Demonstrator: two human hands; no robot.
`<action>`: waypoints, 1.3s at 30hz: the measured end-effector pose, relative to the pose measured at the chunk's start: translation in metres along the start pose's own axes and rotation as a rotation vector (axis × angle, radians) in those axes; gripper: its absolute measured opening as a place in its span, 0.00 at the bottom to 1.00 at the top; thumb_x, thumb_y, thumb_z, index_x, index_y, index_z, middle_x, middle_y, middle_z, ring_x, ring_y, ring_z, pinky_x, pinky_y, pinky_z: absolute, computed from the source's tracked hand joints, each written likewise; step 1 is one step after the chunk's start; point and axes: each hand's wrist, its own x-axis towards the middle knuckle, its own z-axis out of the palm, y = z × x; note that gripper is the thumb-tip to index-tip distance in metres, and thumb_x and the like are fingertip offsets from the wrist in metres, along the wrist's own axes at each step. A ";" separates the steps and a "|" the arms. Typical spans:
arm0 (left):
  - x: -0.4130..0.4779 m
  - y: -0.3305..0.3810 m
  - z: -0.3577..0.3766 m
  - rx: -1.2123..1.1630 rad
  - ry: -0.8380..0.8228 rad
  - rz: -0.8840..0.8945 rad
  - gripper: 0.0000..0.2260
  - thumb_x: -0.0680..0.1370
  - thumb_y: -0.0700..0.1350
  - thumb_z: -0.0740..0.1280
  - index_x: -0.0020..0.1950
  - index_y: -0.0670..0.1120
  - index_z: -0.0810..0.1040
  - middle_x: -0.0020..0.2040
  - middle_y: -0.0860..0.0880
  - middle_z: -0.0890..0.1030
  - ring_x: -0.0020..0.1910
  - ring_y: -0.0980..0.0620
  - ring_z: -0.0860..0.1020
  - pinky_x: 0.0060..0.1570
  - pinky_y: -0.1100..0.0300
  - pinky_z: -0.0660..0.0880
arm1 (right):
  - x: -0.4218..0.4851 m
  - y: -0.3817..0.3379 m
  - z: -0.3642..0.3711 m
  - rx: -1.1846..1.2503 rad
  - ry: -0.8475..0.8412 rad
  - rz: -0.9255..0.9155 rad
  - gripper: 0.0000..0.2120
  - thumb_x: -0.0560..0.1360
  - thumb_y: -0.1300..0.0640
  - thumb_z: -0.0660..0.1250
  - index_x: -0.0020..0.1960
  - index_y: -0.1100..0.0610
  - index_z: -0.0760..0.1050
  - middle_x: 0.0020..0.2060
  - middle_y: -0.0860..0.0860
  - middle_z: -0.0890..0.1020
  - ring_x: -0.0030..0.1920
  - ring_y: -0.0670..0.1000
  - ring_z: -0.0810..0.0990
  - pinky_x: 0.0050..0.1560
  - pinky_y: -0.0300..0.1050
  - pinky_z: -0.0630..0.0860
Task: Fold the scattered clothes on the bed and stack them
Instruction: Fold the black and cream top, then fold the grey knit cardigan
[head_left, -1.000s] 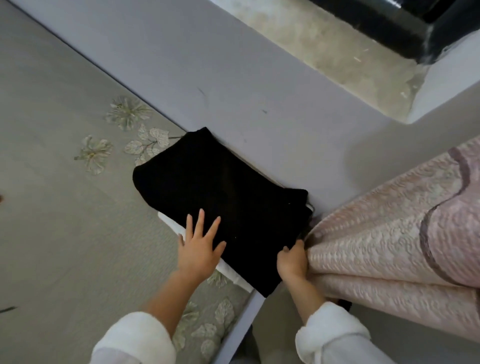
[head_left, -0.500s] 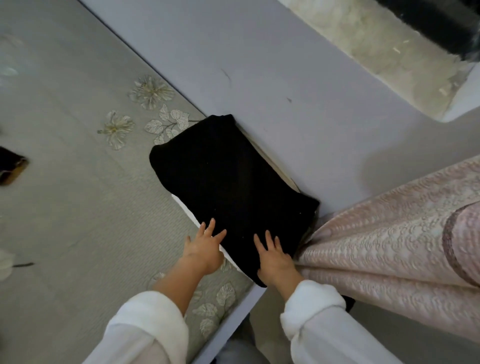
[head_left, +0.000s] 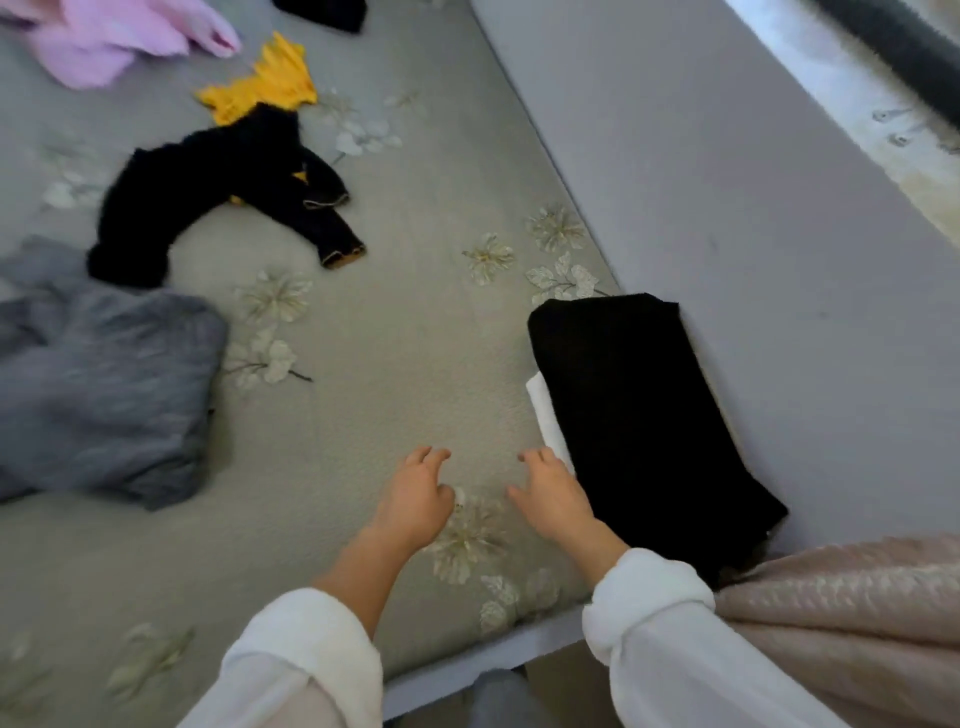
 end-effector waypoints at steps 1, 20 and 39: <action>-0.011 -0.023 -0.008 -0.018 0.025 -0.039 0.22 0.79 0.43 0.61 0.73 0.45 0.65 0.73 0.45 0.66 0.71 0.46 0.65 0.69 0.54 0.62 | 0.000 -0.022 0.009 -0.018 -0.027 -0.031 0.22 0.79 0.51 0.60 0.69 0.58 0.64 0.66 0.55 0.69 0.65 0.57 0.70 0.61 0.50 0.70; -0.187 -0.475 -0.128 -0.111 0.046 -0.557 0.19 0.79 0.47 0.60 0.70 0.47 0.69 0.69 0.44 0.71 0.68 0.46 0.69 0.65 0.58 0.66 | -0.011 -0.416 0.220 -0.051 -0.259 -0.145 0.25 0.77 0.53 0.63 0.72 0.60 0.63 0.68 0.56 0.68 0.66 0.56 0.70 0.62 0.44 0.67; -0.025 -0.543 -0.197 0.182 0.282 -0.148 0.34 0.81 0.44 0.56 0.77 0.55 0.35 0.78 0.48 0.35 0.77 0.48 0.37 0.75 0.54 0.45 | 0.130 -0.505 0.264 -0.166 0.067 -0.339 0.12 0.78 0.60 0.58 0.60 0.51 0.72 0.68 0.50 0.73 0.72 0.53 0.65 0.67 0.52 0.61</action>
